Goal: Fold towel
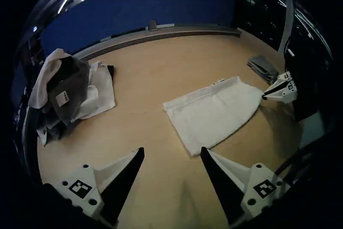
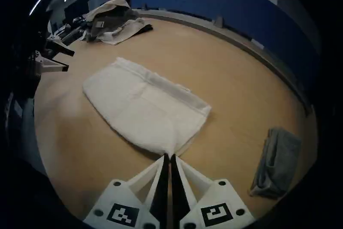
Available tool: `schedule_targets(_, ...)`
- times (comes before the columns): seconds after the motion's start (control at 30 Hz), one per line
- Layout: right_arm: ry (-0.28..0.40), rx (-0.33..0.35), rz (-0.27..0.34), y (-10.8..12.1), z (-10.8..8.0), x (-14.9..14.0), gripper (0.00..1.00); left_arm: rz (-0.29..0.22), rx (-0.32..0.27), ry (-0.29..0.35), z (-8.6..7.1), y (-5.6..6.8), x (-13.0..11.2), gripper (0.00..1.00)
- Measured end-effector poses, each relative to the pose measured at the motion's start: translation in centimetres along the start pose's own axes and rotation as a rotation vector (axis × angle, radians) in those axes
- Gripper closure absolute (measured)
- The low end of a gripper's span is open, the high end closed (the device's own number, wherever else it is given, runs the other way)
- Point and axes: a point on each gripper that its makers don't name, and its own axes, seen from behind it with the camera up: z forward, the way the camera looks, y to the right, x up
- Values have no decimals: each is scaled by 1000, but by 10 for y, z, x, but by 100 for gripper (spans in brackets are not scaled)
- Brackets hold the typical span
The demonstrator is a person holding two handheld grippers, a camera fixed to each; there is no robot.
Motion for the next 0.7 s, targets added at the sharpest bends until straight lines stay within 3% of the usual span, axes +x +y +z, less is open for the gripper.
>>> schedule_targets(0.47,64,13,-105,-1,3,70,97,-14,5,14,-7,0,3,2)
schedule_targets(0.7,93,46,-177,-21,12,108,97,-32,11,22,-12,-2,1,2)
